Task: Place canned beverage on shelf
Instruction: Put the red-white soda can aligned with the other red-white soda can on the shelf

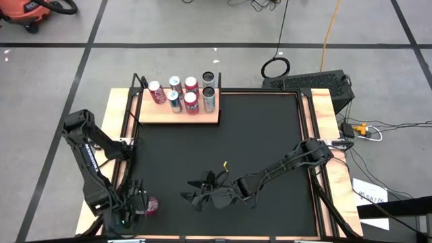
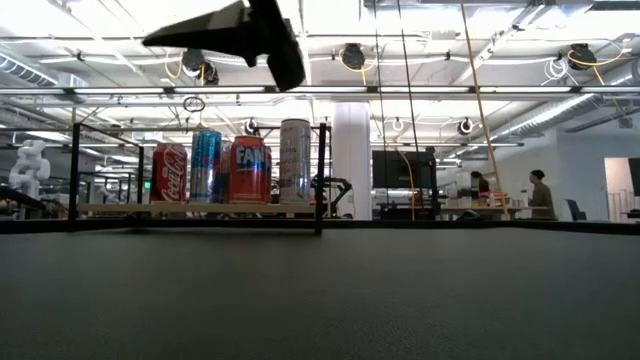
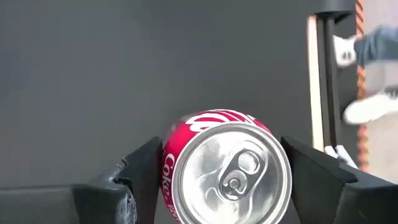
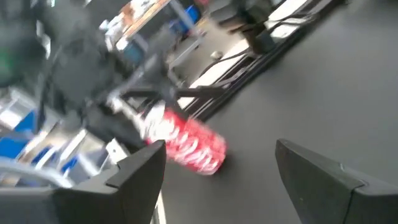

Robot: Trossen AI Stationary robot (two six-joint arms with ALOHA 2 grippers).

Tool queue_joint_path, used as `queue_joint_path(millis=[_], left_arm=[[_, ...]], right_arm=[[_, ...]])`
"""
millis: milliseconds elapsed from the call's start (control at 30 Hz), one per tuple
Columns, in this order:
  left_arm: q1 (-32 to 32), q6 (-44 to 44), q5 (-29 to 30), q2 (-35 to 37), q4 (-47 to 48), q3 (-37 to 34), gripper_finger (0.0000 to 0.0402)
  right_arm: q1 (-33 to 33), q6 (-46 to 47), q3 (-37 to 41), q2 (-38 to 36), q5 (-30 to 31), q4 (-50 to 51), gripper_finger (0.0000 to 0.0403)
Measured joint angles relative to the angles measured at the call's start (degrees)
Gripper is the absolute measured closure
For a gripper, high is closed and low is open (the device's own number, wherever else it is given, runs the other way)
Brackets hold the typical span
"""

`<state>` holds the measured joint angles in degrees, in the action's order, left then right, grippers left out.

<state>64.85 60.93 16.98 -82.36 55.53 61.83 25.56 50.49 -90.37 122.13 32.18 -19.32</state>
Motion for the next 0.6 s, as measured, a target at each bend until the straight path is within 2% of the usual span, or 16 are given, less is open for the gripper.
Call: queue_joint_path(millis=[167,300,433,600], left_arm=[[-3.77,-19.07,2.70,3.75,2.23,4.36,0.0140],[-7.27,-34.48,3.59,7.56,1.85,8.00,0.0140],[-10.78,-46.94,3.81,11.31,1.69,12.08,0.0140],[-14.90,-58.60,1.30,15.02,-0.02,15.63,0.0141]], right_arm=[[-0.85,-4.75,0.00,0.00,-9.19,-3.35,0.0115],[-1.68,-11.76,-0.39,0.00,-11.66,-7.24,0.0115],[-3.13,-15.92,-3.85,0.00,-14.65,-5.30,0.0102],[-5.55,-24.46,-11.99,0.00,-18.73,3.03,0.0062]])
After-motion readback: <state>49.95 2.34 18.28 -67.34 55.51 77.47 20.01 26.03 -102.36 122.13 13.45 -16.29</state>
